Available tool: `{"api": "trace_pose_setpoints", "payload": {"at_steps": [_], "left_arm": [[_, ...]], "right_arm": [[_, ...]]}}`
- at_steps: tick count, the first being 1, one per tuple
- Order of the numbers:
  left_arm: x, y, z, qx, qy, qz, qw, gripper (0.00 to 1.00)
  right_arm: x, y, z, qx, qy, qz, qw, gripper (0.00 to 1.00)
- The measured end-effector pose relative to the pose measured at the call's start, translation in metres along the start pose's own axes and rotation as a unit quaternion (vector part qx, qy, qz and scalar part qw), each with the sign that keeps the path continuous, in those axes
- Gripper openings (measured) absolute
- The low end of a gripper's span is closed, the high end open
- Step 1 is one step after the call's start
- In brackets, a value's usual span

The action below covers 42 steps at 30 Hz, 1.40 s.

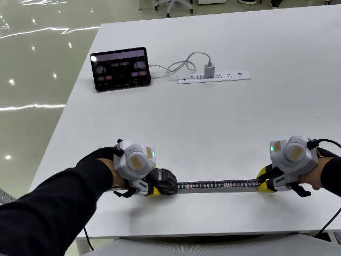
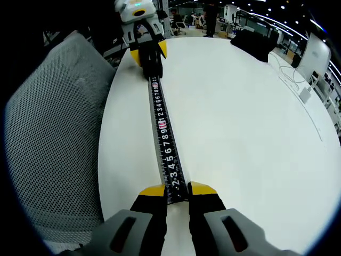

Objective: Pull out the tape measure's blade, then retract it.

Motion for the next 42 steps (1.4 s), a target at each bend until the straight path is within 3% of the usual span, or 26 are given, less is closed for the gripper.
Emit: {"api": "trace_pose_setpoints", "payload": {"at_steps": [28,32,42], "left_arm": [[-0.0007,0.0000,0.0007,0.007,-0.003,-0.007,0.9999,0.32],[-0.0008,-0.0002,0.0008,0.008,-0.003,-0.007,0.9999,0.32],[-0.0012,-0.0011,0.0010,0.012,0.006,0.002,0.9999,0.33]], "right_arm": [[0.0018,0.0009,-0.0006,-0.001,-0.009,0.008,0.9999,0.11],[0.0019,-0.0009,-0.0003,-0.003,-0.012,0.031,0.9994,0.12],[-0.0030,-0.0031,-0.0002,-0.011,-0.018,-0.007,0.9997,0.13]]}}
Point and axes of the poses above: the centre of the closed fingertips' face, and the gripper's own axes: z roughly forward along the fingers, x roughly to its right, y roughly out of its underside, the point moved 7 cm from there along -z, roughly backward along the fingers, and after that the axes turned 9 degrees about x, right-handed, at the moved point
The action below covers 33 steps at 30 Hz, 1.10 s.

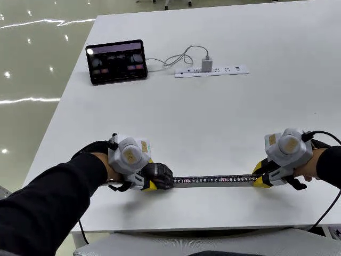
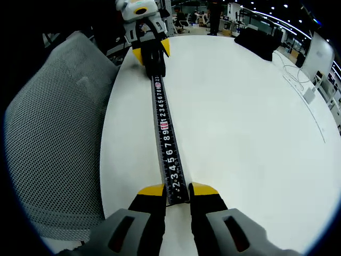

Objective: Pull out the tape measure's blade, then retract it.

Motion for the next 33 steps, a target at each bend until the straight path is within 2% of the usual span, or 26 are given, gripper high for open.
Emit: {"api": "trace_pose_setpoints", "payload": {"at_steps": [4,6,11,13,15,20,24,28,31,33], "left_arm": [[0.000,0.000,0.000,0.002,0.001,-0.002,1.0000,0.33],[0.000,-0.001,0.000,0.003,0.001,-0.006,1.0000,0.33],[0.000,-0.001,0.000,0.003,0.001,-0.006,1.0000,0.33],[-0.001,-0.001,0.000,0.003,0.001,-0.006,1.0000,0.33],[-0.001,-0.002,-0.001,0.012,0.001,-0.026,0.9996,0.34],[-0.001,0.002,-0.008,0.003,0.011,-0.026,0.9996,0.34],[-0.003,0.001,-0.014,0.016,0.004,-0.037,0.9992,0.36],[-0.007,0.000,-0.021,0.040,-0.011,-0.063,0.9972,0.43],[-0.011,-0.001,-0.026,0.051,-0.037,-0.076,0.9951,0.58],[-0.012,-0.001,-0.028,0.059,-0.041,-0.097,0.9927,0.71]], "right_arm": [[0.002,0.001,0.000,-0.004,-0.002,0.004,1.0000,0.14],[0.001,0.002,0.000,0.003,-0.002,0.019,0.9998,0.15],[-0.001,-0.004,-0.007,0.019,0.002,0.018,0.9996,0.23],[-0.002,-0.005,-0.010,0.021,0.003,0.028,0.9994,0.25],[-0.003,-0.004,-0.012,0.016,0.003,0.025,0.9996,0.28],[-0.005,-0.004,-0.015,0.014,0.006,0.016,0.9998,0.32],[-0.005,-0.007,-0.016,0.018,0.010,0.006,0.9998,0.41],[-0.003,-0.010,-0.018,0.014,0.016,0.000,0.9998,0.44],[-0.003,-0.012,-0.020,0.021,0.021,-0.001,0.9996,0.48],[-0.003,-0.012,-0.021,0.028,0.026,0.001,0.9993,0.50]]}}
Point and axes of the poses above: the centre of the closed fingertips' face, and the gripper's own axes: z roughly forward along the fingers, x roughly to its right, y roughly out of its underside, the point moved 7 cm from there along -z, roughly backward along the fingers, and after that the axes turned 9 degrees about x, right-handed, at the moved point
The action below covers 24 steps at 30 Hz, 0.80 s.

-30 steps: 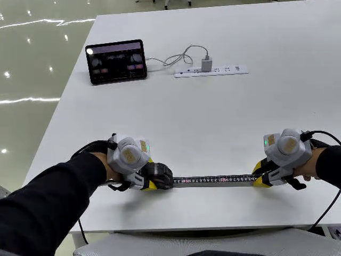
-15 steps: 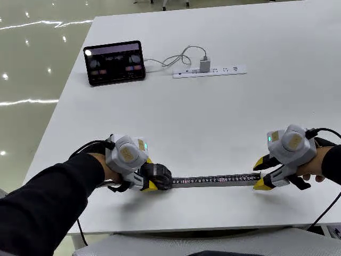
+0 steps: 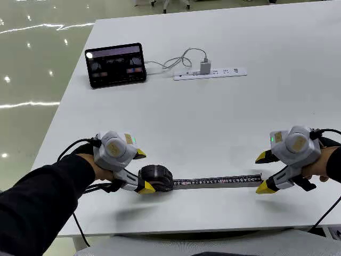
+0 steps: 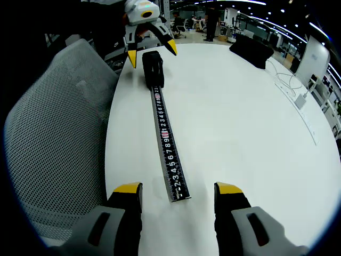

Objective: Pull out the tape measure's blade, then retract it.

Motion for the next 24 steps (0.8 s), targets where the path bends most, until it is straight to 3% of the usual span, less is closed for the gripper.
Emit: {"api": "trace_pose_setpoints", "payload": {"at_steps": [3,8,10,14,15,18,21,22,24], "left_arm": [[-0.002,0.000,-0.004,0.011,-0.018,-0.019,0.9996,0.76],[-0.001,0.008,-0.009,0.019,-0.054,-0.066,0.9961,0.91],[-0.004,0.009,-0.012,0.048,-0.088,-0.074,0.9922,0.98],[-0.003,0.016,-0.021,0.065,-0.118,-0.128,0.9826,1.00],[-0.003,0.017,-0.023,0.074,-0.125,-0.131,0.9807,1.00],[0.000,0.026,-0.028,0.075,-0.147,-0.125,0.9784,1.00],[0.002,0.030,-0.034,0.089,-0.174,-0.145,0.9699,1.00],[0.002,0.032,-0.038,0.094,-0.192,-0.149,0.9653,1.00],[0.004,0.032,-0.042,0.109,-0.196,-0.151,0.9629,1.00]], "right_arm": [[-0.001,0.001,-0.003,0.009,0.009,0.011,0.9999,0.52],[0.002,0.002,-0.010,0.056,0.067,0.035,0.9955,0.63],[0.002,0.005,-0.013,0.082,0.093,0.049,0.9912,0.67],[-0.001,0.011,-0.019,0.102,0.126,0.072,0.9842,0.73],[-0.003,0.013,-0.021,0.107,0.129,0.083,0.9823,0.74],[-0.008,0.018,-0.025,0.115,0.140,0.095,0.9789,0.76],[-0.012,0.022,-0.031,0.126,0.154,0.112,0.9737,0.81],[-0.015,0.022,-0.035,0.132,0.160,0.122,0.9707,0.83],[-0.015,0.025,-0.041,0.141,0.174,0.133,0.9655,0.85]]}}
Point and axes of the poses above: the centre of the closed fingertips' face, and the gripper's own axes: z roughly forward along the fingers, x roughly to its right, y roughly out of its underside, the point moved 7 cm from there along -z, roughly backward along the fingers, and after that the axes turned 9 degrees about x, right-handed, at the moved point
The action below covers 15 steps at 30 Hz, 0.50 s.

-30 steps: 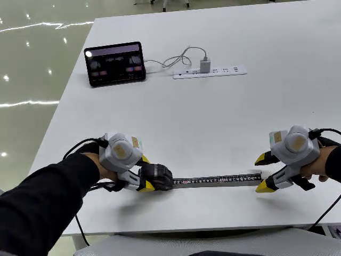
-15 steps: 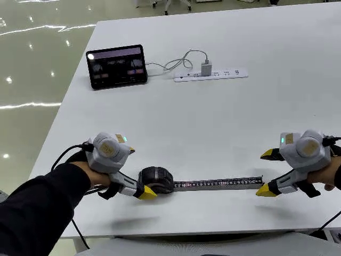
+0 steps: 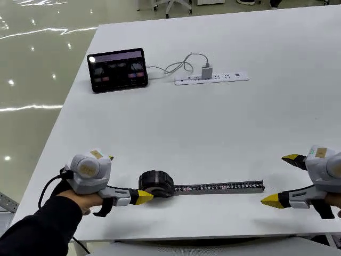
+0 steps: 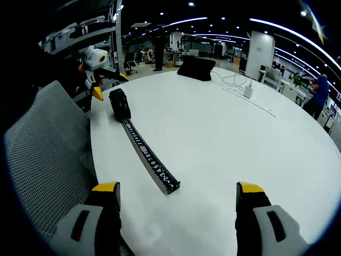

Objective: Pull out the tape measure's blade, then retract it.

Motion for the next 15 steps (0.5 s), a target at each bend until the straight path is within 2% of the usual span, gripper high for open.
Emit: {"api": "trace_pose_setpoints", "payload": {"at_steps": [2,3,5,7,8,10,12,14,15], "left_arm": [[0.000,0.003,-0.005,-0.006,-0.006,-0.017,0.9998,1.00],[0.001,0.002,-0.009,-0.002,-0.008,-0.019,0.9998,1.00],[0.001,0.000,-0.013,0.008,-0.017,-0.021,0.9996,1.00],[0.002,-0.001,-0.018,0.009,-0.022,-0.022,0.9995,1.00],[0.001,-0.001,-0.021,0.014,-0.033,-0.010,0.9993,1.00],[0.001,0.003,-0.023,0.009,-0.031,0.002,0.9995,1.00],[0.002,0.008,-0.025,0.008,-0.027,-0.007,0.9996,1.00],[0.005,0.006,-0.028,0.033,-0.014,-0.042,0.9985,1.00],[0.005,0.006,-0.032,0.031,-0.020,-0.033,0.9988,1.00]], "right_arm": [[0.001,-0.001,-0.008,0.015,0.022,0.002,0.9996,0.89],[0.001,0.001,-0.012,0.015,0.030,-0.001,0.9994,0.95],[-0.001,0.004,-0.018,0.014,0.036,0.004,0.9992,1.00],[-0.002,0.007,-0.025,0.017,0.041,0.004,0.9990,1.00],[-0.002,0.010,-0.030,0.015,0.044,0.004,0.9989,1.00],[-0.003,0.014,-0.036,0.020,0.051,0.012,0.9985,1.00],[-0.004,0.017,-0.044,0.026,0.061,0.021,0.9976,1.00],[-0.007,0.020,-0.049,0.023,0.072,0.011,0.9971,1.00],[-0.009,0.022,-0.053,0.024,0.076,0.010,0.9968,1.00]]}}
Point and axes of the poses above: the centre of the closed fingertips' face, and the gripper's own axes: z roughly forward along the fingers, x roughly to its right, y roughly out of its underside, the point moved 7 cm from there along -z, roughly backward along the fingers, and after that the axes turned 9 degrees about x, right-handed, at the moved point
